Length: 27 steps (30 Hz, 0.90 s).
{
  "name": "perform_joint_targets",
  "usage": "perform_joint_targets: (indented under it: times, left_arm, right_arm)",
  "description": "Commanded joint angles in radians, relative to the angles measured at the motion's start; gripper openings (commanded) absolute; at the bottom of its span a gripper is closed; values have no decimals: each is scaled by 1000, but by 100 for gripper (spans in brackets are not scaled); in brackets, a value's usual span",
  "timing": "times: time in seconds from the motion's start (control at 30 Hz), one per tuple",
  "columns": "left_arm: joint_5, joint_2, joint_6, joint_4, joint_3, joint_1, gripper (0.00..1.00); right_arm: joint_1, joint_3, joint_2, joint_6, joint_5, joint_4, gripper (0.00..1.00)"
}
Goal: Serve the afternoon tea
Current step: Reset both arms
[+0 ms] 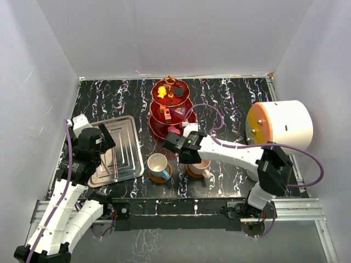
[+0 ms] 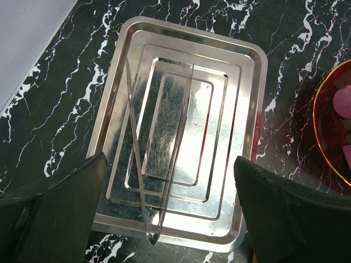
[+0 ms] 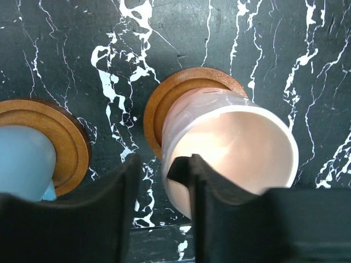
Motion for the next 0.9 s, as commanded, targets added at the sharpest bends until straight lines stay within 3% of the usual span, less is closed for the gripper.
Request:
perform_joint_targets:
  times: [0.0,0.17,0.37,0.47,0.6,0.7,0.87]
  left_arm:
    - [-20,-11,0,-5,13,-2,99]
    - [-21,-10,0,-6,13,-2,99]
    - [-21,-8,0,-7,15,-2,99]
    - [-20,-8,0,-6,14,-2,99]
    - [-2,-10,13,9,13,-2,99]
    - [28,-9,44,38,13,-2,99]
    - [41,69,58,15,81,-1,99]
  right_arm:
    - [5,24,-34,-2,33,9,45]
    - [5,59,-69,-18,36,-4,60]
    - [4,121,-102,-30,46,-44,62]
    - [4,156,-145,-54,112,-58,63]
    - [-27,169,-238,-142,258,-17,77]
    - [-167,153,-295,-307,264,73,87]
    - [-512,109,-365,-569,50,326,94]
